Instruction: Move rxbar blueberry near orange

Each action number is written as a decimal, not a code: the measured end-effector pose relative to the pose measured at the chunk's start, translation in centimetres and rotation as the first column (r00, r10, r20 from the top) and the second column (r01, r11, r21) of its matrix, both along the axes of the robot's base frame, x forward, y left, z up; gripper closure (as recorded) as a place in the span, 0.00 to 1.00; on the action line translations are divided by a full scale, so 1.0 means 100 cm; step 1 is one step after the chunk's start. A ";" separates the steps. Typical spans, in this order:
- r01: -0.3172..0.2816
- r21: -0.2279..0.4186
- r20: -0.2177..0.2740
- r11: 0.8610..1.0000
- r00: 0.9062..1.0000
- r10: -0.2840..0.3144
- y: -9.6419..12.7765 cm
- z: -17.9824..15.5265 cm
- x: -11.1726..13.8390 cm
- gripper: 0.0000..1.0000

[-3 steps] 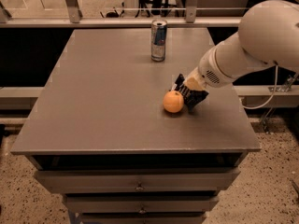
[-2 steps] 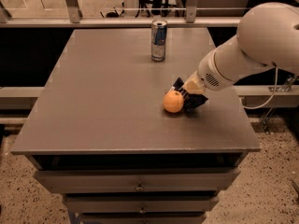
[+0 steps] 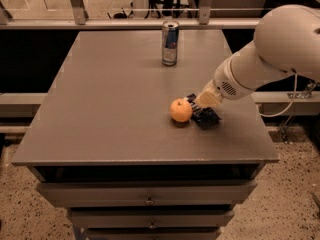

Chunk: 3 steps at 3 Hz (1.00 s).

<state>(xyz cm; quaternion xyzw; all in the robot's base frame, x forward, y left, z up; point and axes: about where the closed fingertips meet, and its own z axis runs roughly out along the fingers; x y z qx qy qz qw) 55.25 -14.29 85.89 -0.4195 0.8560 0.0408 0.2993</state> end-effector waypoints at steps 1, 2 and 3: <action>-0.030 -0.065 0.011 0.997 0.999 0.030 -0.036 -0.004 0.010 0.00; -0.078 -0.093 0.027 0.993 0.996 0.081 -0.033 -0.003 0.009 0.00; -0.079 -0.093 0.028 0.993 0.996 0.082 -0.033 -0.002 0.009 0.00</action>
Offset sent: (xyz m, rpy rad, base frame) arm 0.0171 -0.0717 -0.0132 -0.1893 -0.0243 0.2079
